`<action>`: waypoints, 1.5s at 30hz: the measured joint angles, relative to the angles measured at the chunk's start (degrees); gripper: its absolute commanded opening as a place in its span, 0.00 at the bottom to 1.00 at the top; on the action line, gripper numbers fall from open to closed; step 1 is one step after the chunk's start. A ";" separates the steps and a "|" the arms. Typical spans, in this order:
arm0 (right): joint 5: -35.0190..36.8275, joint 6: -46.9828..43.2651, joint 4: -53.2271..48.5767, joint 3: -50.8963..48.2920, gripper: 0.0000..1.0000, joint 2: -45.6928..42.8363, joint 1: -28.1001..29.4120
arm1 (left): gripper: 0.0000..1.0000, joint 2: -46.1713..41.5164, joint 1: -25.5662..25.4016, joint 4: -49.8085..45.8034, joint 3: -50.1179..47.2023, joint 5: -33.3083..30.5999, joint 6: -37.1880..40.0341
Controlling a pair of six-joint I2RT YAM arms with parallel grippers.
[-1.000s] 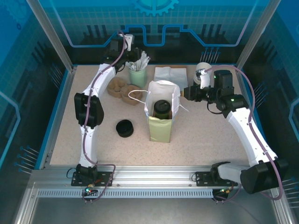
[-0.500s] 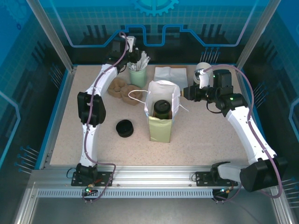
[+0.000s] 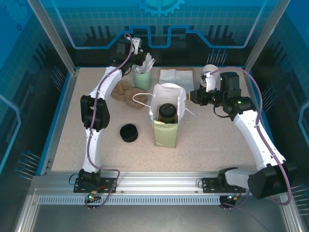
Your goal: Pack the takeout coffee
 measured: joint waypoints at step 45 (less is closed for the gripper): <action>4.61 6.78 0.85 -5.01 0.31 -11.43 -7.15 | 0.11 -61.68 -14.60 4.59 -32.02 2.01 -10.36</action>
